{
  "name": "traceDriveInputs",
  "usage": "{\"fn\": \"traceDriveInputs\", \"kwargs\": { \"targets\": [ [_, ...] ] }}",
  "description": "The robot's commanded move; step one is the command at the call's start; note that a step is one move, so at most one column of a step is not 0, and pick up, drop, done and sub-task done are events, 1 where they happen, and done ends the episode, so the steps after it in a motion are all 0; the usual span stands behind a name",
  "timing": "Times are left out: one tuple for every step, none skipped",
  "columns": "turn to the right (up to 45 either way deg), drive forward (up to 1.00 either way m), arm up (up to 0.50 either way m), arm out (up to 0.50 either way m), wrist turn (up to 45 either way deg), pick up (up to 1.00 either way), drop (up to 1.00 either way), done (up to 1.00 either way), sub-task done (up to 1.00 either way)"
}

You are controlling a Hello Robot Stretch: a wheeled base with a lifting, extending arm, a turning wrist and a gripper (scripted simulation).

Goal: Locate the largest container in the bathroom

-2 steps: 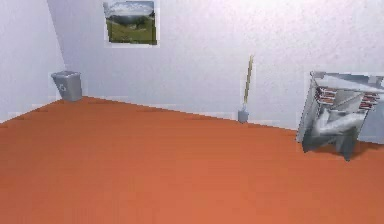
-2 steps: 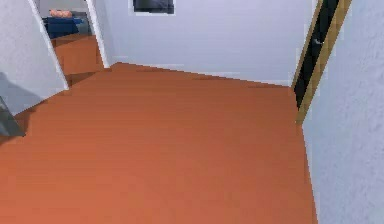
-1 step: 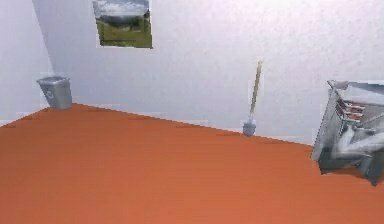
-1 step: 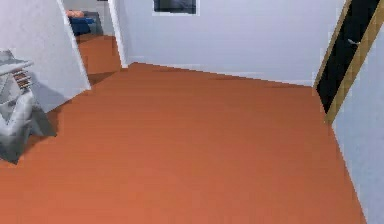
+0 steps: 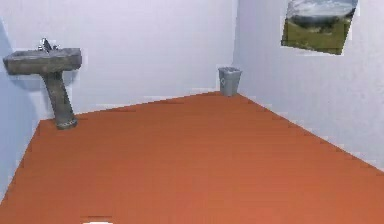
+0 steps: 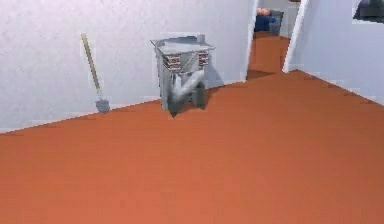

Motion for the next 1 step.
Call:
{"fn": "traceDriveInputs", "kwargs": {
  "targets": [
    [-45.0, 0.00, 0.00, 0.00, 0.0, 0.00, 0.00, 0.00, 0.00]
  ]
}}
